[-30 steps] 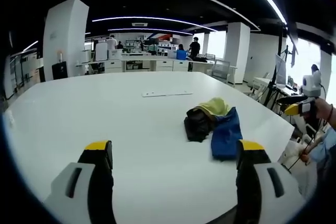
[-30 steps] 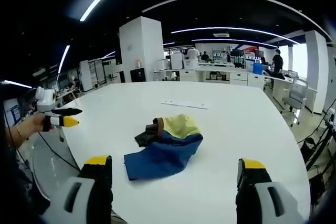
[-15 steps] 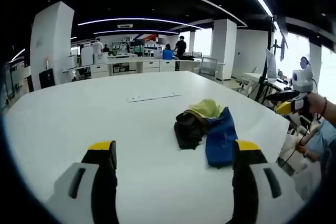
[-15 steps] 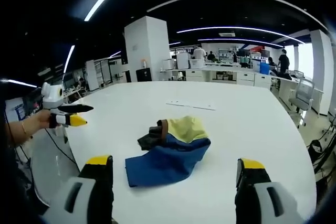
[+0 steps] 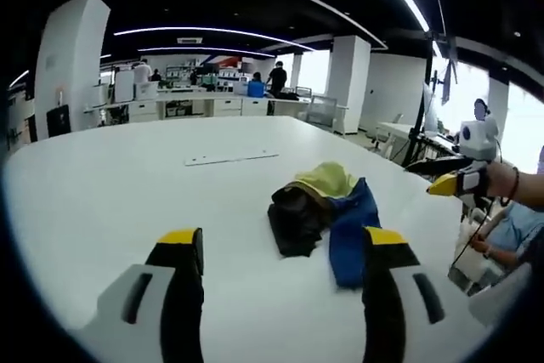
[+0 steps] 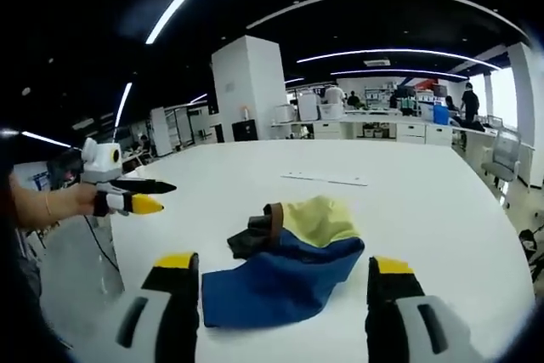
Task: Fold the garment on the visible template until the final outline fits inside the template.
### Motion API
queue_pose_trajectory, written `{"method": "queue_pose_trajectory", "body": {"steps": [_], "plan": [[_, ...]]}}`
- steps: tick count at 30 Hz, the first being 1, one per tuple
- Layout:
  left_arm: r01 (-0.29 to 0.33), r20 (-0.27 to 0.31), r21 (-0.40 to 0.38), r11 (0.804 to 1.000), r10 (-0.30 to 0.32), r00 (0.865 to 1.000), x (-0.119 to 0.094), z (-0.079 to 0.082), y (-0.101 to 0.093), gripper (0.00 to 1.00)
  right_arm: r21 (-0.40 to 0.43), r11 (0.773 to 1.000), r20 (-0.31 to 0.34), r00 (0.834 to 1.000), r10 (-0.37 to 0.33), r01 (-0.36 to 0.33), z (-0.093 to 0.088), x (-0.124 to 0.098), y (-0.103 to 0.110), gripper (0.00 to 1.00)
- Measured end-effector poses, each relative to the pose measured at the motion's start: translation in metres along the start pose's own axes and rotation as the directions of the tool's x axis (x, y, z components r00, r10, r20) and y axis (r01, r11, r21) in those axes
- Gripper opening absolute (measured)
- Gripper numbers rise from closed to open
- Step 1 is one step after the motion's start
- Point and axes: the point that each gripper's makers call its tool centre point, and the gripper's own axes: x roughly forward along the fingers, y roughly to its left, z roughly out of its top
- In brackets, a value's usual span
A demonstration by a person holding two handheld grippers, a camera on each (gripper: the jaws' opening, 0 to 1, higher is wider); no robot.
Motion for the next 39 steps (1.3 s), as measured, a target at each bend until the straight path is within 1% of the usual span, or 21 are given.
{"method": "queue_pose_trajectory", "body": {"steps": [2,5,7,9,11,14,17,18,21,24,27,31,32,37,39], "plan": [[0.006,0.002,-0.004,1.0,-0.006,1.0,0.007,-0.001,0.001,0.67,-0.003,1.0,0.001,1.0,0.008,-0.008,0.0,0.007,0.002,0.72],[0.027,0.003,-0.02,0.999,-0.026,1.0,0.021,-0.005,0.001,0.63,-0.034,0.999,-0.005,1.0,0.022,-0.022,-0.001,0.017,0.005,0.66],[0.043,0.003,-0.031,0.999,-0.043,0.999,0.028,-0.007,-0.001,0.6,-0.051,0.998,-0.014,0.999,0.041,-0.042,-0.002,0.025,0.008,0.61],[0.057,-0.003,-0.024,0.998,-0.057,0.998,0.037,-0.009,-0.005,0.55,-0.067,0.996,-0.021,0.998,0.06,-0.061,-0.004,0.033,0.012,0.57],[0.063,-0.014,-0.011,0.998,-0.063,0.998,0.045,-0.013,-0.008,0.54,-0.08,0.994,-0.033,0.997,0.073,-0.076,-0.006,0.04,0.014,0.55],[0.079,-0.023,-0.025,0.997,-0.079,0.997,0.057,-0.018,-0.014,0.53,-0.093,0.992,-0.049,0.995,0.083,-0.088,-0.01,0.05,0.015,0.53],[0.093,-0.026,-0.026,0.995,-0.094,0.995,0.068,-0.023,-0.02,0.47,-0.099,0.99,-0.061,0.994,0.094,-0.1,-0.014,0.06,0.015,0.48],[0.099,-0.035,-0.025,0.995,-0.1,0.994,0.072,-0.026,-0.023,0.46,-0.102,0.99,-0.062,0.993,0.095,-0.102,-0.014,0.063,0.014,0.46],[0.112,-0.051,-0.023,0.993,-0.113,0.992,0.084,-0.032,-0.028,0.43,-0.111,0.99,-0.073,0.994,0.085,-0.092,-0.016,0.072,0.009,0.41],[0.119,-0.058,-0.041,0.992,-0.121,0.991,0.095,-0.035,-0.03,0.39,-0.126,0.989,-0.072,0.995,0.074,-0.082,-0.016,0.08,0.002,0.35],[0.112,-0.069,-0.04,0.993,-0.114,0.991,0.108,-0.039,-0.028,0.38,-0.119,0.99,-0.084,0.994,0.07,-0.079,-0.019,0.088,-0.005,0.32],[0.115,-0.074,-0.07,0.991,-0.12,0.99,0.12,-0.042,-0.026,0.36,-0.123,0.99,-0.091,0.994,0.058,-0.069,-0.021,0.096,-0.014,0.28],[0.117,-0.075,-0.074,0.99,-0.123,0.99,0.123,-0.042,-0.026,0.35,-0.129,0.989,-0.101,0.993,0.056,-0.068,-0.024,0.099,-0.015,0.28],[0.128,-0.08,-0.094,0.987,-0.135,0.988,0.137,-0.046,-0.027,0.31,-0.178,0.981,-0.136,0.989,0.048,-0.072,-0.033,0.108,-0.019,0.26],[0.127,-0.088,-0.099,0.987,-0.136,0.987,0.142,-0.049,-0.026,0.3,-0.23,0.97,-0.163,0.986,0.035,-0.072,-0.038,0.111,-0.021,0.24]]}}
